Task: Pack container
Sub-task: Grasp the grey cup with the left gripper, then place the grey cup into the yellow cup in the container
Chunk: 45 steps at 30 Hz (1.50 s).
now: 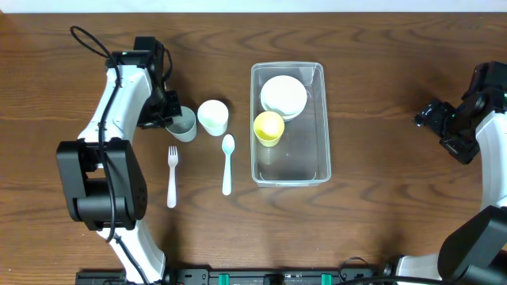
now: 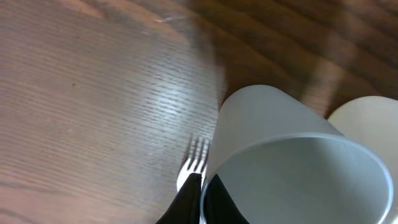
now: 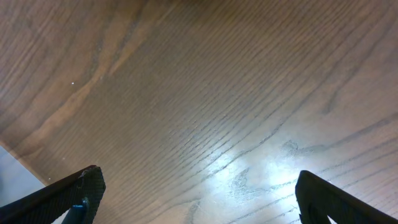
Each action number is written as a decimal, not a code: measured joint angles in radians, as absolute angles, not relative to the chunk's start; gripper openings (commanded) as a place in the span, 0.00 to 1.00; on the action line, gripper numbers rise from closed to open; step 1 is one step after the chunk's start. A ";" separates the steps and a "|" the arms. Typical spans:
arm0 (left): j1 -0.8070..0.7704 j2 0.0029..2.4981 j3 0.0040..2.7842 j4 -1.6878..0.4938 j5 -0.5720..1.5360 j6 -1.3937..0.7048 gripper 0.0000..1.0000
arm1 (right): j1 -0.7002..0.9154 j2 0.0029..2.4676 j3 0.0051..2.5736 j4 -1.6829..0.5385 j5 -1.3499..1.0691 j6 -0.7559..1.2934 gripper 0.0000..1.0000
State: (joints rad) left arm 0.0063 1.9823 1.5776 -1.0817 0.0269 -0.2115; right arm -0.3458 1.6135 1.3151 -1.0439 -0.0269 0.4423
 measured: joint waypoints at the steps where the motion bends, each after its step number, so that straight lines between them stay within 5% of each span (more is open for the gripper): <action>1: 0.012 1.982 1.578 -1.092 0.027 -0.208 0.06 | -0.346 1.613 1.315 -1.044 -0.027 0.442 0.99; 11: -0.010 1.839 1.802 -1.293 -0.019 -0.182 0.06 | -0.346 1.613 1.315 -1.043 -0.027 0.442 0.99; 20: -0.363 1.616 1.946 -1.310 -0.027 -0.204 0.06 | -0.346 1.613 1.315 -1.043 -0.027 0.443 0.99; 41: -0.586 2.025 1.903 -1.222 -0.010 -0.292 0.07 | -0.346 1.613 1.315 -1.043 -0.027 0.442 0.99; 42: -0.587 2.025 1.903 -1.221 -0.007 -0.294 0.11 | -0.346 1.613 1.315 -1.043 -0.027 0.442 0.99; 45: -0.586 2.025 1.904 -1.214 -0.007 -0.295 0.54 | -0.346 1.613 1.315 -1.043 -0.027 0.443 0.99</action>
